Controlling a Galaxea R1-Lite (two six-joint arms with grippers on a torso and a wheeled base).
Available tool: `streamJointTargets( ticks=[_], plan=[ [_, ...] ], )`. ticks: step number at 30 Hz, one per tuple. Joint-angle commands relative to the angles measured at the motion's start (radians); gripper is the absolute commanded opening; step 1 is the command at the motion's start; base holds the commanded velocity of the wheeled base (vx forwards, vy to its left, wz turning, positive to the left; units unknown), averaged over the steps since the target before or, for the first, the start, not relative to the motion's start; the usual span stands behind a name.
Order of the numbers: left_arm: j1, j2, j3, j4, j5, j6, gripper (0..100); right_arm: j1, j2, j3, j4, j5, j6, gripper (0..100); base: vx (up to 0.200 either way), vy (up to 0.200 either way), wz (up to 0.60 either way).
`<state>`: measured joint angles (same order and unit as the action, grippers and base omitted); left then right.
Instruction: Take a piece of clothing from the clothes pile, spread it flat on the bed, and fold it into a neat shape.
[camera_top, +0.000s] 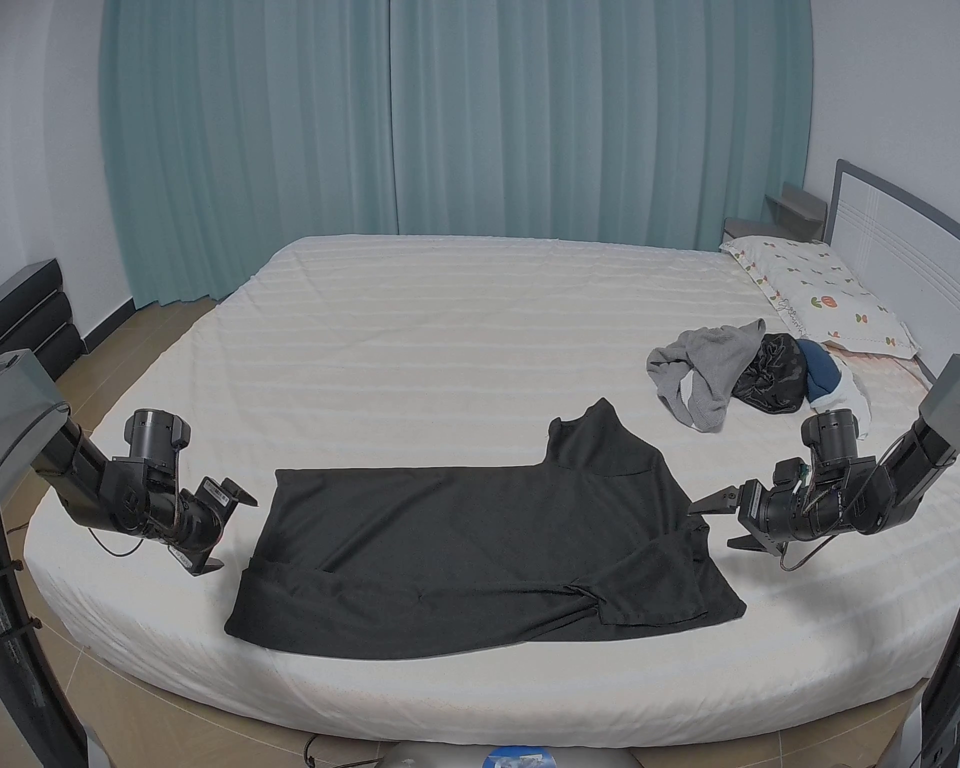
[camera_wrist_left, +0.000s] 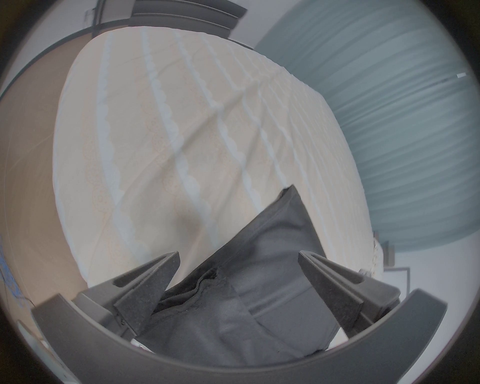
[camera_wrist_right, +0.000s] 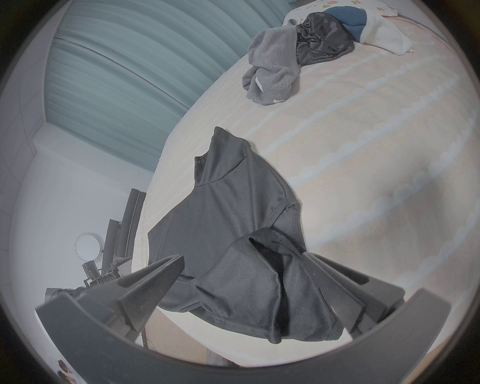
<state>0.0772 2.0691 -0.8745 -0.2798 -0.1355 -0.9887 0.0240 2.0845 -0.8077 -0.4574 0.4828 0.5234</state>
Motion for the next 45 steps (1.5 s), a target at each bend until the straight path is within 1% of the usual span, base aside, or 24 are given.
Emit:
streamJointTargets(
  ticks=[1, 5, 6, 7, 8, 9, 15, 18, 21, 24, 29, 30, 44, 45],
  plan=[
    [-0.01, -0.015, 0.054, -0.004, -0.006, 0.073, 100, 0.002, 0.009, 0.004, -0.006, 0.0, 0.0, 100, 0.0, 0.0, 0.0],
    [-0.022, -0.032, 0.115, -0.047, -0.05, 0.177, 100, 0.005, 0.02, 0.004, -0.006, 0.0, 0.0, 100, 0.0, 0.0, 0.0],
    [-0.022, -0.032, 0.115, -0.047, -0.05, 0.177, 100, 0.005, 0.02, 0.004, -0.006, 0.0, 0.0, 100, 0.0, 0.0, 0.0],
    [-0.024, -0.034, 0.147, -0.099, -0.059, 0.22, 100, 0.007, 0.023, 0.004, -0.006, 0.0, -0.002, 100, 0.0, 0.0, 0.0],
    [-0.024, -0.034, 0.147, -0.099, -0.059, 0.22, 100, 0.007, 0.023, 0.004, -0.006, 0.0, -0.002, 100, 0.0, 0.0, 0.0],
    [-0.027, -0.023, 0.164, -0.157, -0.064, 0.272, 100, 0.01, 0.029, 0.004, -0.007, 0.0, -0.003, 100, 0.0, 0.0, 0.0],
    [-0.05, 0.02, 0.181, -0.248, -0.065, 0.389, 100, 0.024, 0.035, 0.001, -0.007, 0.0, -0.003, 100, 0.0, 0.0, 0.0],
    [-0.063, 0.037, 0.2, -0.28, -0.065, 0.421, 100, 0.025, 0.04, -0.001, -0.007, 0.0, -0.003, 100, 0.0, 0.0, 0.0],
    [-0.074, 0.072, 0.238, -0.363, -0.065, 0.484, 100, 0.031, 0.042, 0.002, -0.007, 0.0, -0.003, 100, 0.0, 0.0, 0.0],
    [-0.074, 0.088, 0.272, -0.427, -0.065, 0.521, 100, 0.033, 0.042, 0.002, -0.007, 0.0, -0.003, 100, 0.0, 0.0, 0.0],
    [-0.074, 0.094, 0.287, -0.466, -0.062, 0.535, 100, 0.033, 0.042, 0.002, -0.007, 0.0, -0.003, 100, 0.0, 0.0, 0.0],
    [-0.074, 0.092, 0.29, -0.466, -0.058, 0.535, 0, 0.036, 0.042, 0.004, -0.007, 0.0, -0.003, 100, 0.0, 0.0, 0.0],
    [-0.053, 0.046, 0.341, -0.466, -0.041, 0.538, 0, 0.036, 0.043, 0.002, -0.007, 0.0, -0.003, 100, 0.0, 0.0, 0.0],
    [-0.051, 0.025, 0.348, -0.466, -0.013, 0.538, 0, 0.036, 0.043, 0.002, -0.007, 0.0, -0.003, 100, 0.0, 0.0, 0.0]
  ],
)
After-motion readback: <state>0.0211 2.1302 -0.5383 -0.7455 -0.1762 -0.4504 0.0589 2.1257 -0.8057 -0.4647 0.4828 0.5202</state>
